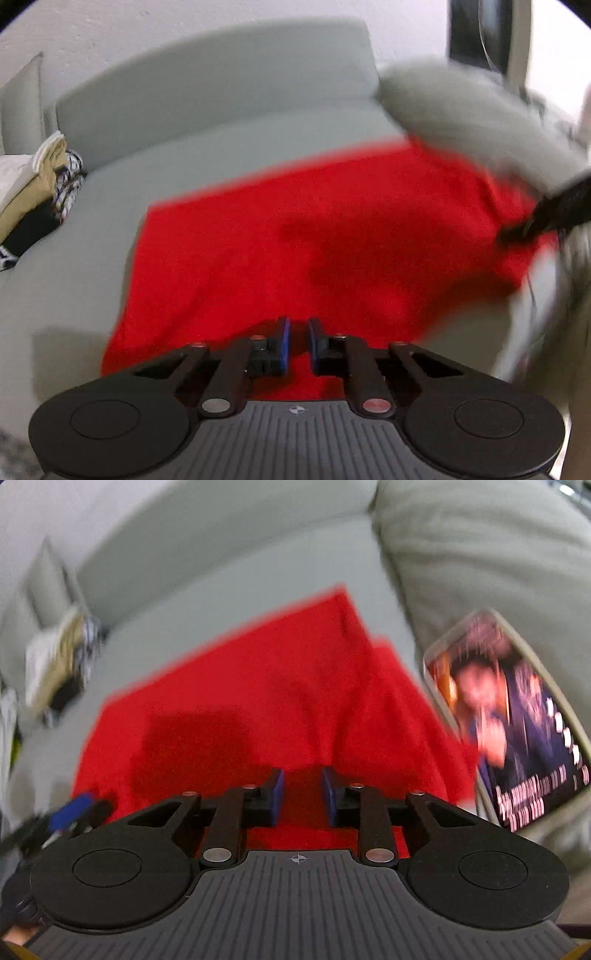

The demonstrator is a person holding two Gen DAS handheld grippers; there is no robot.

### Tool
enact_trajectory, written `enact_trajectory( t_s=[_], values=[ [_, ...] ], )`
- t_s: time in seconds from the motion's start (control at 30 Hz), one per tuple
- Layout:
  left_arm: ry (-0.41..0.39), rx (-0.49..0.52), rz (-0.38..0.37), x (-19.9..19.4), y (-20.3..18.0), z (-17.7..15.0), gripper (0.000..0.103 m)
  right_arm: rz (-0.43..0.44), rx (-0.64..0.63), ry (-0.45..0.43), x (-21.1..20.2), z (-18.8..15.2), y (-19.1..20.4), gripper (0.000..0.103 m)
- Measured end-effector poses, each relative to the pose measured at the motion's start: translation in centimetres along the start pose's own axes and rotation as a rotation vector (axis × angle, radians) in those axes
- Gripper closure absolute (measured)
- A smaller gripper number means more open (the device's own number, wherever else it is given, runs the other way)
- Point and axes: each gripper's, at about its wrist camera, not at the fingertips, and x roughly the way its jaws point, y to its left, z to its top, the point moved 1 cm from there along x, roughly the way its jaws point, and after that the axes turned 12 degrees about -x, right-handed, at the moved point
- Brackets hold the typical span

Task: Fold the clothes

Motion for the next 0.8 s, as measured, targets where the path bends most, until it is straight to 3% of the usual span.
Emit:
enact_trajectory(
  t_s=[0.1, 0.17, 0.27, 0.33, 0.47, 0.8],
  values=[
    [0.017, -0.118, -0.032, -2.7, 2.4, -2.1, 0.082, 0.008, 0.009, 0.032, -3.5, -3.3, -1.0, 0.07],
    [-0.034, -0.254, -0.043, -4.2, 4.5, -2.8, 0.07, 0.013, 0.038, -0.029, -5.7, -5.1, -2.3, 0.066],
    [-0.107, -0.412, -0.049, -5.2, 6.3, -3.5, 0.067, -0.014, 0.111, -0.164, -7.6, -6.7, -4.5, 0.059],
    [-0.114, -0.447, -0.011, -5.2, 6.8, -3.4, 0.067, -0.057, 0.153, -0.204, -7.5, -7.0, -5.3, 0.057],
    [-0.129, -0.508, 0.065, -5.5, 7.6, -3.4, 0.066, -0.057, 0.156, -0.22, -7.2, -6.9, -5.1, 0.058],
    [-0.15, -0.73, 0.007, -6.1, 11.3, -4.3, 0.064, -0.052, 0.123, -0.243, -7.6, -6.5, -4.5, 0.058]
  ],
)
